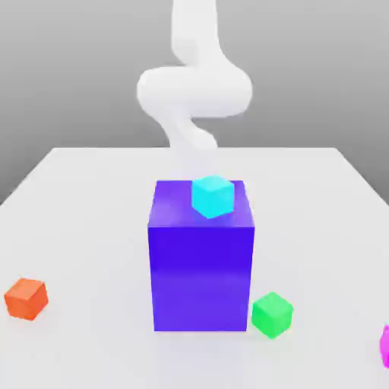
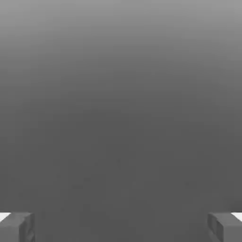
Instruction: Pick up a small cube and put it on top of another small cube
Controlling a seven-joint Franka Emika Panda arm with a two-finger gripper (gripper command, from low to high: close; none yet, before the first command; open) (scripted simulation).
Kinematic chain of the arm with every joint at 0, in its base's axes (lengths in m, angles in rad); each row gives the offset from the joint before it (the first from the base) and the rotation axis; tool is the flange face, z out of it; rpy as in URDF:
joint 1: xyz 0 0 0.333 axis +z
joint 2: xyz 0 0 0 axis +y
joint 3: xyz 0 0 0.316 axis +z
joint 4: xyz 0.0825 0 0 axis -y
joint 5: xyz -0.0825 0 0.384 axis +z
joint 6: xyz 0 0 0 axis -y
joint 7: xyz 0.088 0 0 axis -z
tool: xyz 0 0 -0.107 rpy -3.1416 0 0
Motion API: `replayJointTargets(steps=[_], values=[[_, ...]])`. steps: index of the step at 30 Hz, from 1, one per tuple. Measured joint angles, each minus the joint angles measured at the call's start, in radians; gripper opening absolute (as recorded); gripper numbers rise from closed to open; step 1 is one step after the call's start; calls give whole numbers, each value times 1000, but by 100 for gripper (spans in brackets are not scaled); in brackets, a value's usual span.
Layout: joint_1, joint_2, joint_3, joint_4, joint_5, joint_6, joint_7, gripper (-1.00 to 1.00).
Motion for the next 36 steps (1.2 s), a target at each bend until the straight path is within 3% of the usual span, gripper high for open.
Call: replayJointTargets(steps=[9,18,25,31,35,36], values=[[-44,325,206,23,-69,78,278,0],[-11,658,355,48,-222,148,611,0],[100,916,365,68,-322,202,856,0],[207,1120,368,80,-339,261,1019,0],[277,1263,299,113,-407,352,1092,0],[292,1290,282,120,-423,372,1104,-100]])
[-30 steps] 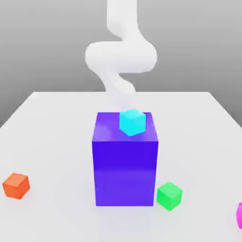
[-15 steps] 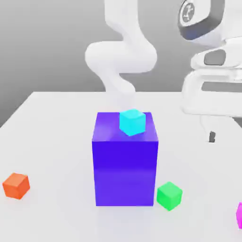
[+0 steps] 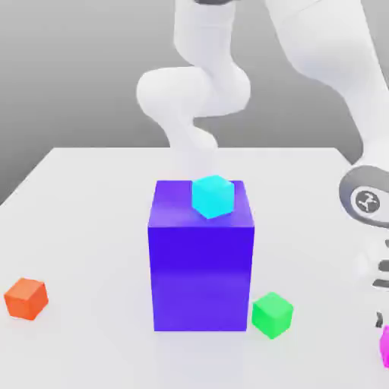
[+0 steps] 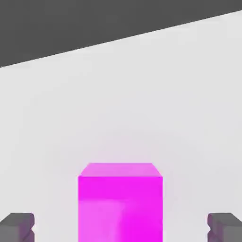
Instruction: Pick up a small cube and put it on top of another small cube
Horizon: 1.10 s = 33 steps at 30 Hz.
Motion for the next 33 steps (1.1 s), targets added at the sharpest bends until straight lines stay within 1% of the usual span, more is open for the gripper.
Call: replayJointTargets(steps=[7,11,19,24,28,33], values=[[2,2,-1,0,0,4,1,-100],[-49,-121,65,-36,80,-81,-50,-100],[-49,-311,-28,-224,145,-81,314,-100],[-66,-436,-75,-351,211,-63,546,-100],[-97,-540,-100,-454,299,-45,707,-100],[-125,-647,-112,-571,450,-14,858,-100]])
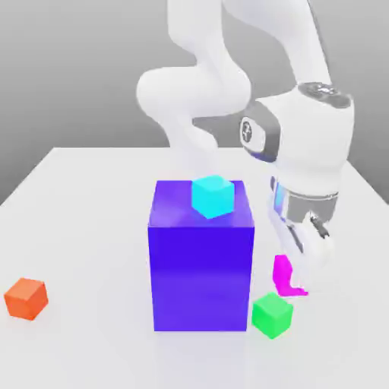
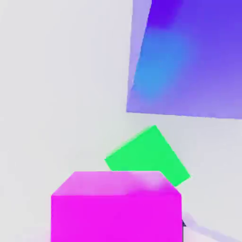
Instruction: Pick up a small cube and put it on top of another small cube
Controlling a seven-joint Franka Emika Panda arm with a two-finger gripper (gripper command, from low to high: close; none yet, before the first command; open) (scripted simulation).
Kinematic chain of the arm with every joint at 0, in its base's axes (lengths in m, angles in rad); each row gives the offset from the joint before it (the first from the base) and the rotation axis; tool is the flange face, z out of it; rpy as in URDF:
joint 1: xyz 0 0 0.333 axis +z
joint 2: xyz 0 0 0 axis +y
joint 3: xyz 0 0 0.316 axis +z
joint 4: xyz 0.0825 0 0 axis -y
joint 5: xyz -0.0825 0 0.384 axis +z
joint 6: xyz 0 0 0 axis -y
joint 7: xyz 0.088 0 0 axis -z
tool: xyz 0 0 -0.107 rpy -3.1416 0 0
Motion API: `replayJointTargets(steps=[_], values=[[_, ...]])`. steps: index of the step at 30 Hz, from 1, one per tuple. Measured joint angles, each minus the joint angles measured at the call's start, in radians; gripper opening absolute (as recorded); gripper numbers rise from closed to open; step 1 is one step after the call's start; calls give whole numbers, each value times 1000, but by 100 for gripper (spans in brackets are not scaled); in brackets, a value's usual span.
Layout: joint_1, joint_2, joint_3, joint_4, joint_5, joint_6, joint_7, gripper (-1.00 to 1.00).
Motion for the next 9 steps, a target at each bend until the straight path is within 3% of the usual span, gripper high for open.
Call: replayJointTargets(steps=[4,6,7,9], values=[[-2,109,-9,-9,-19,117,47,-100],[102,177,-117,-7,-38,184,63,-100],[133,195,-149,-6,-41,201,65,100],[133,195,-149,-6,-41,201,65,100]])
